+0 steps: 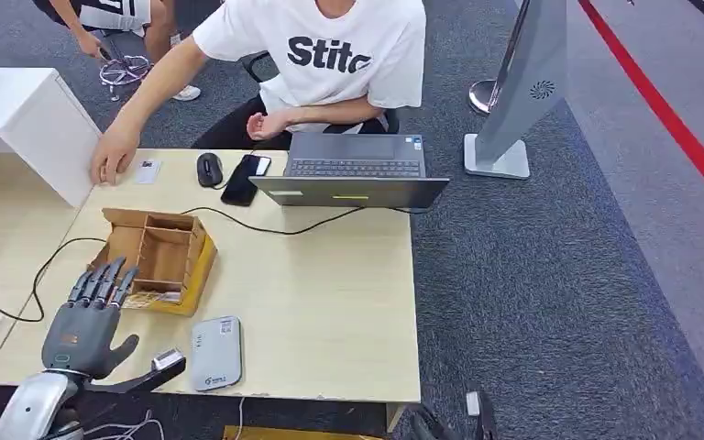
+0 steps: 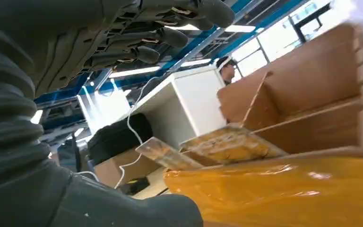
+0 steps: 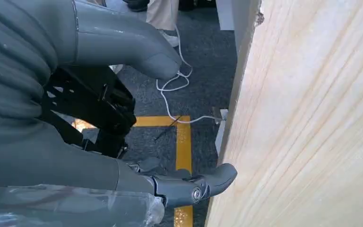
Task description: Pass the card to the sensor for recognition and then transmit it.
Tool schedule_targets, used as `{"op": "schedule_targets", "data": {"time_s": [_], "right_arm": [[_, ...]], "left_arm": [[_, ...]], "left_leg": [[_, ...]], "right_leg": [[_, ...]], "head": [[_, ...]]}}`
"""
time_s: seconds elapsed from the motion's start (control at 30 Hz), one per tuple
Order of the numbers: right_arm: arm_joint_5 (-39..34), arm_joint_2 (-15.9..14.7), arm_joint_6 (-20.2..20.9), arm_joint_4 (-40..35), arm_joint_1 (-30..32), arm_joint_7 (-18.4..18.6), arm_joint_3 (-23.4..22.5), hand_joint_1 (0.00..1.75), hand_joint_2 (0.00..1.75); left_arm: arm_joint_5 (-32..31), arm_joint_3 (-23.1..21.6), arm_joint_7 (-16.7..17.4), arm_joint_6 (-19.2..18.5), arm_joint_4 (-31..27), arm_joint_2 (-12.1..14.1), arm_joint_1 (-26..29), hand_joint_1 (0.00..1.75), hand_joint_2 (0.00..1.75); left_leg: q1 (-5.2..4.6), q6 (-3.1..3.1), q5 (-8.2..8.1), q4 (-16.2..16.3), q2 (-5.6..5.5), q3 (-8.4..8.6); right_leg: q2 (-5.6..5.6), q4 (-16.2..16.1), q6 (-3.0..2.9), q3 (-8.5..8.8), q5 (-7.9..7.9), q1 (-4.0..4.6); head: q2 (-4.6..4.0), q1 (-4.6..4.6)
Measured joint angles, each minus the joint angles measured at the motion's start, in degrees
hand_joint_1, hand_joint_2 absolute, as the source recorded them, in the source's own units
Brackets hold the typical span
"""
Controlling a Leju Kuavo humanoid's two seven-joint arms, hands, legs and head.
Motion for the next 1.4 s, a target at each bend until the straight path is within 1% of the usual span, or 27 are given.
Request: {"op": "schedule_targets", "data": {"time_s": [0.13, 0.2, 0.3, 0.47, 0.7, 1.13, 1.4], "right_arm": [[0.48, 0.30, 0.20, 0.00, -0.08, 0.04, 0.00, 0.00, 1.75], [0.65, 0.46, 0.31, 0.00, -0.13, 0.18, 0.00, 0.00, 1.75], [0.79, 0.61, 0.33, 0.00, -0.18, 0.20, -0.02, 0.00, 1.75], [0.90, 0.74, 0.42, 0.00, -0.26, 0.20, 0.00, 0.00, 1.75], [1.09, 0.96, 0.48, 0.00, -0.34, 0.65, -0.02, 0.00, 1.75], [1.09, 1.38, 0.57, -0.02, -0.44, 1.11, -0.02, 0.00, 1.75], [1.66, 1.70, 0.48, -0.04, -0.79, 2.16, -0.02, 0.00, 1.75]], "left_arm": [[-1.60, 1.48, -0.85, 1.09, 2.58, -0.24, -1.49, 0.00, 1.75], [-2.05, 1.70, -1.11, 2.03, 3.58, -0.44, -2.08, 0.00, 1.75], [-2.16, 1.88, -1.16, 2.32, 4.61, -0.52, -2.59, 0.00, 1.75], [-2.16, 2.03, -1.27, 2.69, 5.46, -0.57, -2.84, 0.00, 1.75], [-1.92, 2.23, -2.03, 4.94, 6.53, -0.57, -3.69, 0.00, 1.75], [-2.30, 2.31, -2.29, 5.25, 8.35, -0.59, -5.27, 0.00, 1.75], [-2.95, 2.32, -1.40, 5.14, 13.15, -0.72, -9.41, 0.00, 1.75]], "left_leg": [[-0.01, 0.00, 0.00, 0.00, 0.00, -0.01], [-0.01, 0.00, 0.00, 0.00, -0.01, -0.01], [-0.01, 0.00, 0.00, 0.00, -0.01, -0.01], [-0.01, 0.00, 0.00, 0.00, 0.00, -0.01], [-0.01, 0.00, 0.00, 0.00, -0.01, 0.00], [-0.01, 0.00, 0.00, 0.00, -0.01, -0.01], [0.00, -0.02, 0.06, 0.00, -0.02, 0.00]], "right_leg": [[-0.01, 0.00, 0.00, 0.00, 0.00, 0.00], [-0.01, -0.01, 0.00, 0.01, 0.00, -0.01], [-0.01, -0.01, 0.00, 0.00, 0.00, -0.01], [-0.01, -0.01, 0.00, 0.00, 0.00, -0.01], [-0.01, -0.01, 0.00, 0.00, 0.00, 0.00], [-0.01, -0.01, 0.00, 0.00, 0.00, -0.01], [-0.02, 0.00, -0.02, 0.00, 0.03, 0.00]], "head": [[0.00, 0.02], [0.00, 0.02], [0.00, 0.00], [0.00, 0.00], [0.00, 0.00], [0.00, 0.00], [0.00, 0.00]]}}
